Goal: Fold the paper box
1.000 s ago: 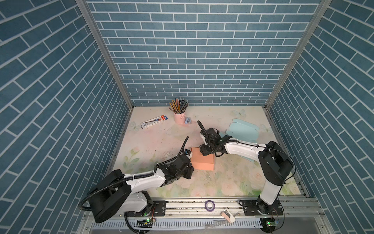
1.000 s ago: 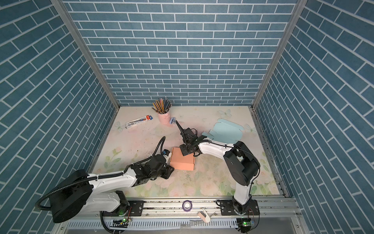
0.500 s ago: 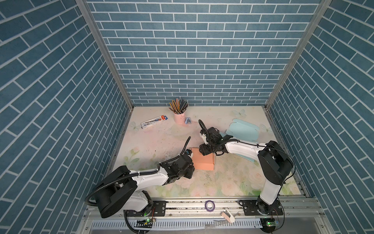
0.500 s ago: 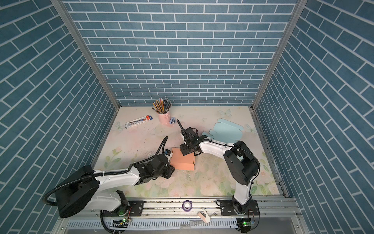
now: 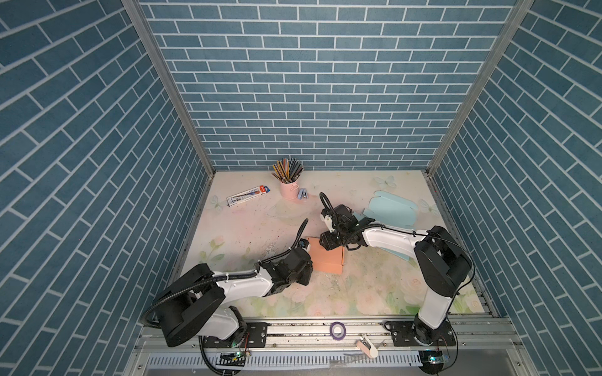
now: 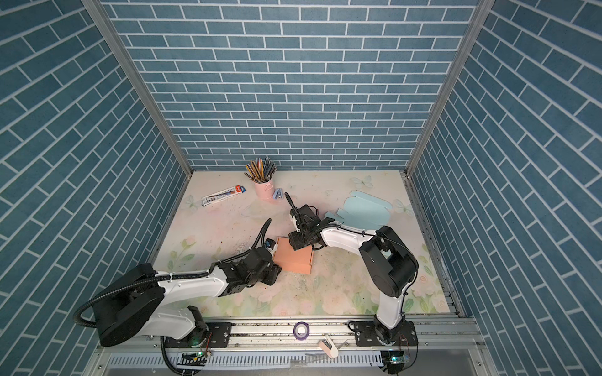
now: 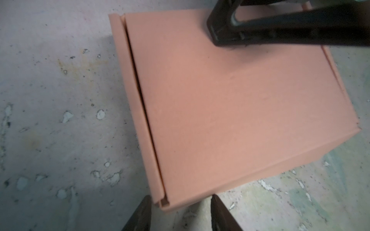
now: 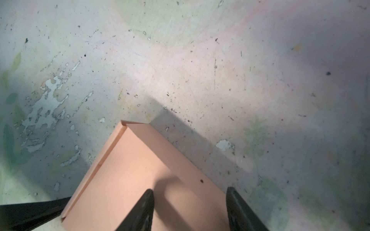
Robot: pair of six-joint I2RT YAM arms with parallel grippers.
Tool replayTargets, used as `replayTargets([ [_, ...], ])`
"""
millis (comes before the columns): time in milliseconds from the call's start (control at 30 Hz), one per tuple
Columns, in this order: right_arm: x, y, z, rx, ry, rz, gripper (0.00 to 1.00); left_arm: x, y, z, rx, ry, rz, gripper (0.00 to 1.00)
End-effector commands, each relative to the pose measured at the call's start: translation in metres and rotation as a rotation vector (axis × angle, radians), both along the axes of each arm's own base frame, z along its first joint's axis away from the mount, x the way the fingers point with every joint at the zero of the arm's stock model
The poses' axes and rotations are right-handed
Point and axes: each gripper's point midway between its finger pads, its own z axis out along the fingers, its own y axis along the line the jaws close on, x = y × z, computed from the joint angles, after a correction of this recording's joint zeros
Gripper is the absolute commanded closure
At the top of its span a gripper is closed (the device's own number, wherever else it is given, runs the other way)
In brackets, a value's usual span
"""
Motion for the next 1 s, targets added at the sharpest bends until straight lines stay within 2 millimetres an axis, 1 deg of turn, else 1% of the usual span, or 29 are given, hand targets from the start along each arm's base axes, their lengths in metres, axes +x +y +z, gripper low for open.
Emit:
replayTargets([
  [0, -0.021, -0.003, -0.01, -0.011, 0.073, 0.029, 0.42, 0.003, 0.001, 0.002, -0.009, -0.018, 0.016, 0.51],
  [233, -0.007, -0.006, 0.017, 0.001, -0.008, -0.02, 0.42, -0.006, 0.003, 0.005, -0.029, -0.001, -0.003, 0.47],
  [300, -0.004, -0.005, 0.027, 0.009, -0.029, -0.032, 0.41, -0.008, 0.004, 0.005, -0.032, 0.0, -0.006, 0.46],
  [433, 0.005, -0.013, 0.05, 0.015, -0.099, -0.077, 0.41, -0.013, 0.007, 0.008, -0.034, 0.006, -0.018, 0.42],
  [533, 0.006, -0.019, 0.068, 0.033, -0.138, -0.104, 0.4, -0.017, 0.008, 0.014, -0.048, 0.007, -0.029, 0.4],
  [700, 0.001, -0.03, 0.096, 0.072, -0.183, -0.13, 0.4, -0.022, 0.01, 0.03, -0.069, -0.005, -0.049, 0.36],
  [833, -0.01, -0.042, 0.115, 0.112, -0.208, -0.147, 0.4, -0.025, 0.008, 0.043, -0.094, -0.014, -0.073, 0.34],
  [967, -0.026, -0.057, 0.123, 0.145, -0.207, -0.164, 0.4, -0.028, 0.007, 0.056, -0.105, -0.019, -0.095, 0.32],
])
